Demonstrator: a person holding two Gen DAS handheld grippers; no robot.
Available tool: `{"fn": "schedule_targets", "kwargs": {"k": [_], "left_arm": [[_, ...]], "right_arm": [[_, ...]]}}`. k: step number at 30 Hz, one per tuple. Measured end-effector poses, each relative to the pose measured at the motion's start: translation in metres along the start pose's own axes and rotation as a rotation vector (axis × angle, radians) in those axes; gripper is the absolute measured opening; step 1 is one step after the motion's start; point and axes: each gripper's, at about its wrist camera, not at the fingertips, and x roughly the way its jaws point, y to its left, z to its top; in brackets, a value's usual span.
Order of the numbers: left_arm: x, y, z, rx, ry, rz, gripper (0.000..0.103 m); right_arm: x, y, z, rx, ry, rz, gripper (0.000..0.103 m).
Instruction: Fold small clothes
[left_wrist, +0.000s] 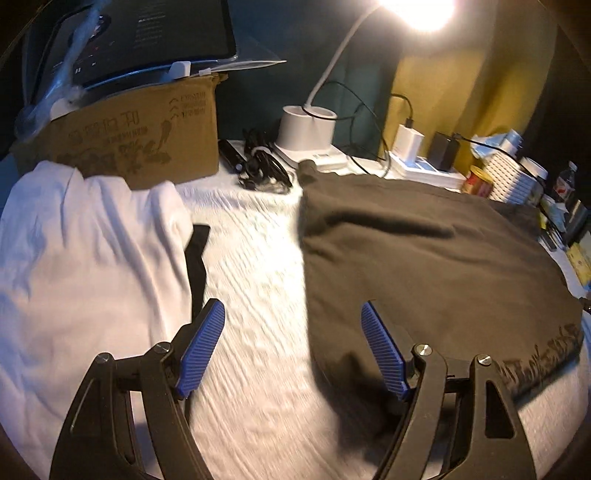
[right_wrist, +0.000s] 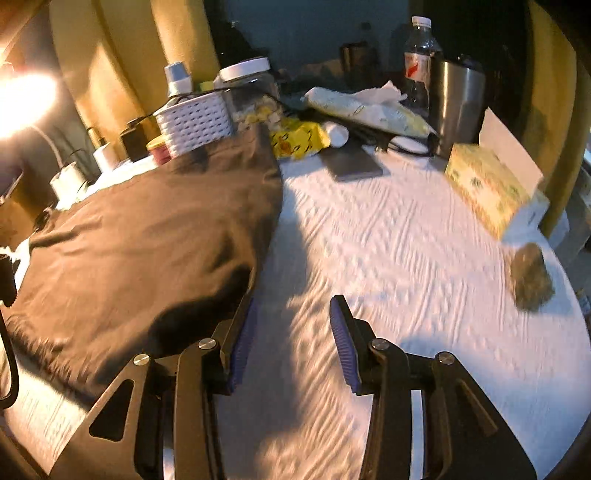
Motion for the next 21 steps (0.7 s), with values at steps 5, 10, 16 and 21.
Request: {"fn": "schedule_targets", "kwargs": {"k": [5, 10, 16, 21], "left_arm": [[-0.015, -0.007, -0.017, -0.004, -0.005, -0.033, 0.076], [-0.034, -0.008, -0.034, -0.015, -0.021, -0.074, 0.076], [-0.038, -0.019, -0.051, 0.038, -0.009, -0.110, 0.076], [-0.023, -0.040, -0.057, 0.129, 0.040, -0.151, 0.057]], "right_arm": [[-0.008, 0.013, -0.014, 0.007, 0.016, 0.067, 0.044], [-0.006, 0.024, -0.019, 0.028, 0.026, 0.133, 0.044], [-0.003, 0.035, -0.019, 0.033, 0.033, 0.164, 0.044], [0.006, 0.044, -0.027, 0.034, 0.073, 0.188, 0.044]]}}
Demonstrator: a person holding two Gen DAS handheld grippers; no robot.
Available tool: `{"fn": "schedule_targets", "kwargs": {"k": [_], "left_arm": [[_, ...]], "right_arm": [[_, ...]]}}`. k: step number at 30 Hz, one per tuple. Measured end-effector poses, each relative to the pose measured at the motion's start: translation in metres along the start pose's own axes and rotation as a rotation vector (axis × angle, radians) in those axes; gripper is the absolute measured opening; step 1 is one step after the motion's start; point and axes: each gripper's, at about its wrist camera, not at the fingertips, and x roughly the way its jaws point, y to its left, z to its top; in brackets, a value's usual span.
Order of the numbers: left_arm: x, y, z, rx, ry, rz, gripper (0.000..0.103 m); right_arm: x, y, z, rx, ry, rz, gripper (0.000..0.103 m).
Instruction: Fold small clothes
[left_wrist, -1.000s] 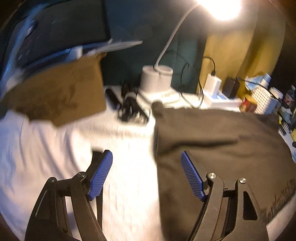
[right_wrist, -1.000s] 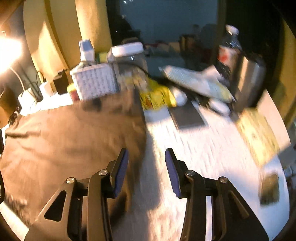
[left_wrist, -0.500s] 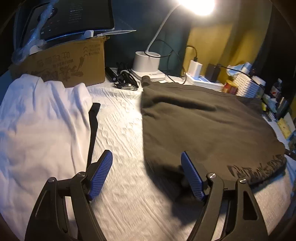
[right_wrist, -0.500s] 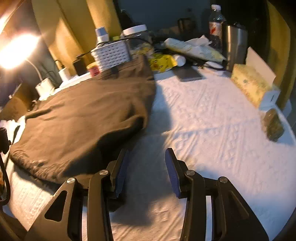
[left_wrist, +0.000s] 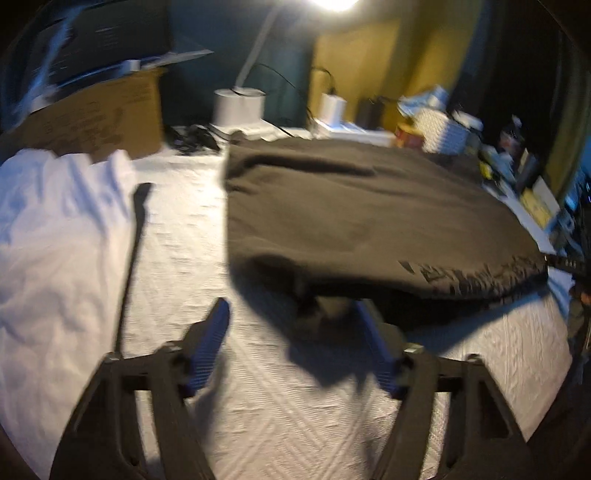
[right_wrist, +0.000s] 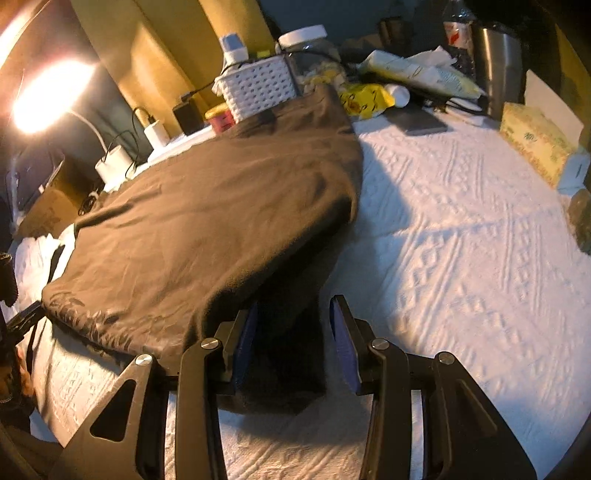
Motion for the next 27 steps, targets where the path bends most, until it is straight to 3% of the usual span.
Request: {"fn": "schedule_targets", "kwargs": {"k": [2, 4, 5, 6, 15, 21, 27], "left_arm": [[0.010, -0.001, 0.000, -0.001, 0.031, -0.021, 0.045], [0.013, -0.001, 0.002, -0.015, 0.040, -0.074, 0.024], [0.012, -0.002, 0.002, -0.009, 0.040, -0.075, 0.019], [0.009, -0.005, 0.003, 0.006, 0.038, -0.074, 0.007], [-0.041, -0.006, 0.002, -0.023, 0.007, -0.095, 0.004], [-0.038, -0.001, -0.019, -0.034, 0.095, -0.133, 0.004], [-0.055, 0.008, -0.023, -0.023, 0.112, -0.149, 0.005]], "right_arm": [[0.001, 0.001, -0.004, -0.001, -0.009, -0.002, 0.044], [0.000, 0.003, -0.007, -0.017, -0.016, -0.014, 0.040], [-0.001, 0.004, -0.007, -0.029, -0.016, -0.019, 0.017], [-0.001, 0.004, -0.008, -0.041, -0.011, -0.015, 0.007], [-0.056, -0.029, -0.001, -0.070, -0.111, -0.176, 0.003], [-0.057, -0.042, -0.020, -0.074, -0.059, -0.181, 0.003], [-0.048, -0.045, -0.042, -0.054, -0.021, -0.178, 0.003]]}}
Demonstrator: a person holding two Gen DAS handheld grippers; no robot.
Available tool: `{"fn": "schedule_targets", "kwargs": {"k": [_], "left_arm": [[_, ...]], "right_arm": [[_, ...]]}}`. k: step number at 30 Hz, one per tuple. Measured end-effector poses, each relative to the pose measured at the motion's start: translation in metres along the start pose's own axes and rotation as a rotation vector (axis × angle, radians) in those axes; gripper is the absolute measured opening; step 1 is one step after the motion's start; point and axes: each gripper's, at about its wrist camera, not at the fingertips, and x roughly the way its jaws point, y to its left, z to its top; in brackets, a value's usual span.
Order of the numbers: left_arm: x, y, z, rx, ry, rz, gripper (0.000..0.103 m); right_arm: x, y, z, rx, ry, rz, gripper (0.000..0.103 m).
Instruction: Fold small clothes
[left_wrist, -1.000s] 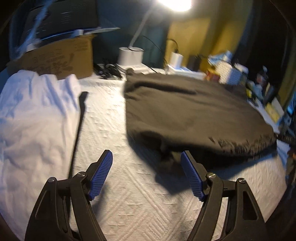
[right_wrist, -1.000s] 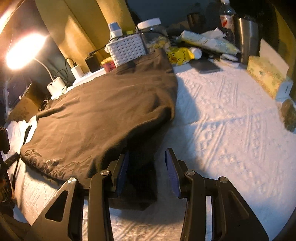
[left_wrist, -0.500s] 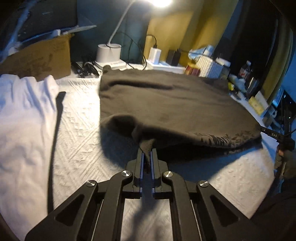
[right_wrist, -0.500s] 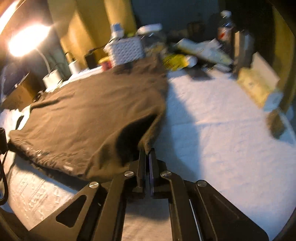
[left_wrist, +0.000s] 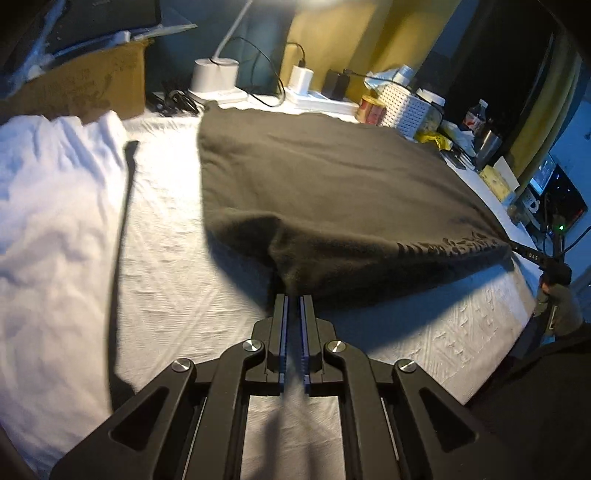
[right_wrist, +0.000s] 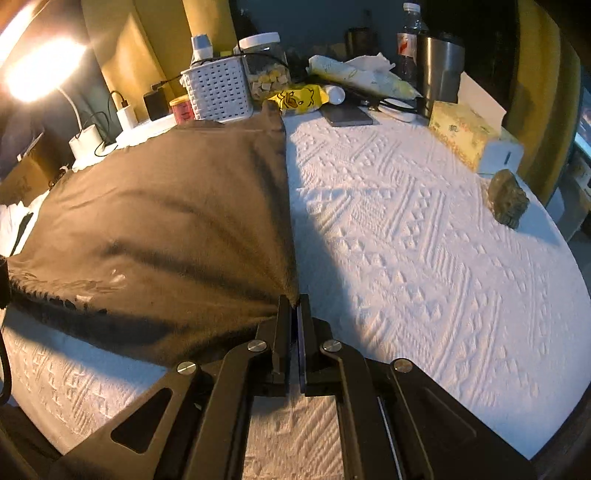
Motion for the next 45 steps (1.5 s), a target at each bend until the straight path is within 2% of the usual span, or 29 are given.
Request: {"fn": "schedule_targets", "kwargs": {"k": [2, 5, 7, 9, 10, 11, 13, 14, 17, 20, 24, 26, 27, 28, 30, 33, 38, 40, 45], "left_arm": [[-0.010, 0.010, 0.002, -0.025, -0.026, -0.008, 0.005], [-0.013, 0.026, 0.008, -0.090, -0.062, 0.027, 0.005], [-0.005, 0.032, 0.012, -0.107, -0.049, 0.047, 0.005], [0.006, 0.032, 0.014, -0.112, -0.035, 0.044, 0.006], [0.011, 0.031, 0.016, -0.126, -0.030, 0.038, 0.007], [0.014, 0.029, 0.017, -0.134, -0.030, 0.027, 0.010], [0.020, 0.024, 0.019, -0.142, -0.035, -0.010, 0.046], [0.023, 0.020, 0.019, -0.145, -0.037, -0.020, 0.051], [0.032, 0.011, 0.021, -0.136, -0.022, -0.039, 0.052], [0.039, 0.006, 0.022, -0.132, -0.012, -0.022, 0.052], [0.040, -0.003, 0.025, -0.097, -0.044, -0.014, 0.052], [0.043, -0.008, 0.026, -0.062, -0.053, -0.016, 0.051], [0.045, -0.011, 0.026, -0.044, -0.052, -0.019, 0.039], [0.048, -0.013, 0.026, -0.030, -0.044, -0.027, 0.015], [0.051, -0.020, 0.026, 0.007, -0.034, 0.011, 0.001], [0.039, -0.019, 0.026, 0.022, -0.058, 0.076, 0.000], [0.004, 0.002, 0.016, -0.038, -0.094, 0.190, 0.000], [-0.005, 0.013, 0.010, -0.069, -0.082, 0.226, 0.000], [-0.009, 0.022, -0.005, -0.127, -0.076, 0.188, 0.000]], "right_arm": [[-0.005, -0.002, 0.000, 0.010, -0.017, 0.001, 0.003], [-0.010, -0.007, 0.003, 0.027, -0.035, 0.023, 0.005], [-0.011, -0.005, 0.005, 0.020, -0.042, 0.009, 0.012], [-0.012, -0.005, 0.007, 0.015, -0.052, -0.014, 0.032], [-0.013, -0.006, 0.007, 0.015, -0.059, -0.020, 0.035], [-0.014, -0.007, 0.007, 0.018, -0.068, -0.023, 0.036], [-0.016, -0.010, 0.006, 0.031, -0.076, -0.027, 0.036], [-0.016, -0.011, 0.005, 0.039, -0.074, -0.026, 0.036], [-0.016, -0.013, 0.003, 0.052, -0.072, -0.026, 0.036], [-0.016, -0.012, 0.001, 0.056, -0.070, -0.015, 0.036], [-0.016, -0.006, -0.001, 0.050, -0.070, 0.011, 0.036], [-0.015, -0.002, -0.002, 0.049, -0.063, 0.033, 0.036], [-0.014, -0.001, -0.001, 0.046, -0.059, 0.038, 0.036], [-0.012, 0.002, -0.001, 0.043, -0.049, 0.043, 0.036], [-0.009, 0.005, -0.002, 0.042, -0.040, 0.047, 0.036], [-0.007, 0.007, -0.004, 0.045, -0.035, 0.052, 0.036], [-0.008, 0.004, -0.008, 0.047, -0.037, 0.055, 0.036], [-0.008, 0.004, -0.009, 0.042, -0.039, 0.053, 0.036], [-0.009, 0.004, -0.008, 0.032, -0.037, 0.041, 0.036]]}}
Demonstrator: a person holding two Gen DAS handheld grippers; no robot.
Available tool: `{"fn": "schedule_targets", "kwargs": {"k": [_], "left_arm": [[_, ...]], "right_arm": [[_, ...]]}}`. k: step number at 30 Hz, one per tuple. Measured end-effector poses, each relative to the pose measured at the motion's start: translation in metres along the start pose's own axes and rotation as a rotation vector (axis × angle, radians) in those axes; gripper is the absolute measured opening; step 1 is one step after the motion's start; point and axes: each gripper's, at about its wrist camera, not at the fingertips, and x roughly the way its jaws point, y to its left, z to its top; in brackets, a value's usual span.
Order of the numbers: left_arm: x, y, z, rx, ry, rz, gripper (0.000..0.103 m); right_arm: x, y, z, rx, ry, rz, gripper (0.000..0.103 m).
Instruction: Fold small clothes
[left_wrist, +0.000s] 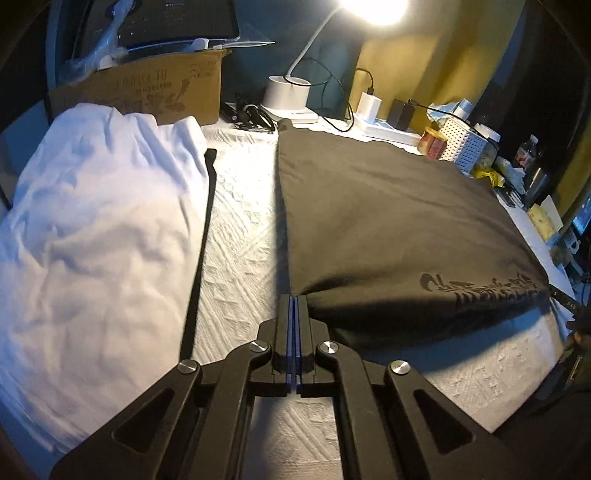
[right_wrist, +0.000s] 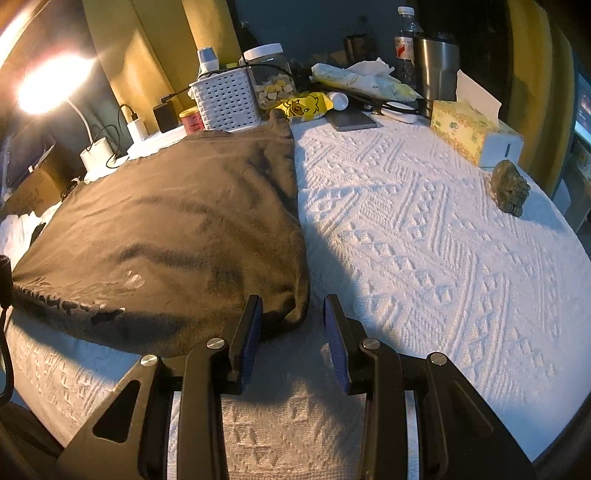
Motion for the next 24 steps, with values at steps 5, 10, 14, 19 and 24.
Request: {"fn": "schedule_targets", "kwargs": {"k": [5, 10, 14, 19, 24], "left_arm": [[-0.006, 0.003, 0.001, -0.079, -0.028, -0.098, 0.004], [0.010, -0.009, -0.003, -0.091, -0.001, -0.179, 0.075], [0.027, -0.024, -0.012, -0.056, 0.046, -0.173, 0.075], [0.029, -0.041, -0.014, 0.035, 0.024, -0.138, 0.061], [0.026, -0.045, -0.016, 0.080, 0.060, -0.164, 0.013]], "right_arm": [[-0.012, -0.012, -0.002, 0.035, -0.016, -0.039, 0.040], [-0.020, -0.026, -0.008, 0.134, -0.025, 0.048, 0.046], [-0.012, -0.014, -0.012, 0.163, 0.000, 0.133, 0.046], [-0.001, 0.009, -0.006, 0.171, -0.028, 0.153, 0.046], [0.003, 0.035, -0.005, 0.072, -0.017, 0.139, 0.007]]}}
